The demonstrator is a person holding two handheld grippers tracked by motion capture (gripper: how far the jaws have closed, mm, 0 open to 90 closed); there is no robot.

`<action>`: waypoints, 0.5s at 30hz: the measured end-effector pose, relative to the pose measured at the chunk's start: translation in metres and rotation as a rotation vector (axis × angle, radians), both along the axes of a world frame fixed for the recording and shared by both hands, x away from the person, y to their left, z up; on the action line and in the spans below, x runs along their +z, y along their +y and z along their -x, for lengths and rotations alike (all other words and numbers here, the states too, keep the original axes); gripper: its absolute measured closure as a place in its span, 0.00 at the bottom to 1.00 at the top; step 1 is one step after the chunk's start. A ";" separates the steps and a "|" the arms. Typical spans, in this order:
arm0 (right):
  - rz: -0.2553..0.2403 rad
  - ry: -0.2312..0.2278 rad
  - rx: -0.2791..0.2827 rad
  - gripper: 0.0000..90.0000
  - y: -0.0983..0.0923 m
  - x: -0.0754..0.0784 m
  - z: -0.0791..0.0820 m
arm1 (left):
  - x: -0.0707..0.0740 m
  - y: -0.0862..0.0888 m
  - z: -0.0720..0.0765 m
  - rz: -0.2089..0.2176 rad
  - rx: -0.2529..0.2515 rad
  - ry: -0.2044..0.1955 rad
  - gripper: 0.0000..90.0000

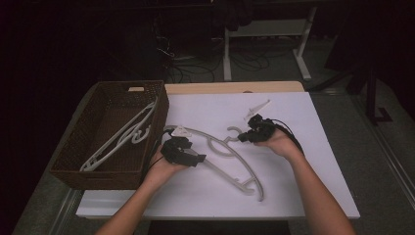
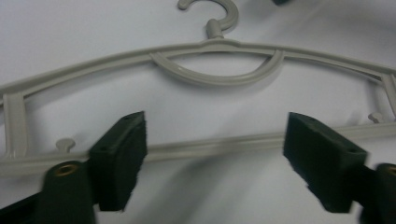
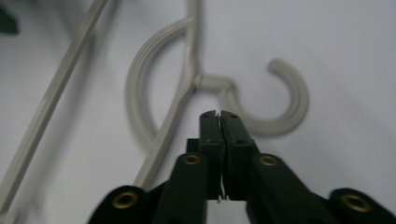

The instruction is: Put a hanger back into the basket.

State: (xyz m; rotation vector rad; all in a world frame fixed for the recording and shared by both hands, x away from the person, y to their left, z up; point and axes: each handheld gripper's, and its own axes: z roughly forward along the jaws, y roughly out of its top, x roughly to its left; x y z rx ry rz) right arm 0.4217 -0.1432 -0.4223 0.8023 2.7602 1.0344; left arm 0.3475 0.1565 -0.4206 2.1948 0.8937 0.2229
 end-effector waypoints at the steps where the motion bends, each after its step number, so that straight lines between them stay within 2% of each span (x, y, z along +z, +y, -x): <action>1: 0.007 -0.005 -0.011 0.99 0.005 0.000 -0.006 | -0.001 0.000 0.003 0.001 0.005 0.004 0.33; 3: 0.033 -0.011 -0.012 0.99 0.014 -0.002 -0.019 | -0.001 0.001 0.008 0.007 0.009 0.008 0.45; 6: 0.054 -0.004 -0.032 0.99 0.026 -0.006 -0.034 | -0.003 0.002 0.015 -0.007 0.006 0.020 0.64; 8: 0.049 0.007 -0.045 0.99 0.030 -0.008 -0.042 | -0.004 0.000 0.017 -0.020 -0.006 0.027 0.71; 12: 0.078 0.009 -0.067 0.99 0.034 -0.016 -0.051 | -0.006 -0.002 0.017 -0.040 -0.020 0.027 0.76; 15: 0.125 0.014 -0.067 0.99 0.035 -0.023 -0.055 | -0.007 -0.004 0.018 -0.047 -0.018 0.021 0.68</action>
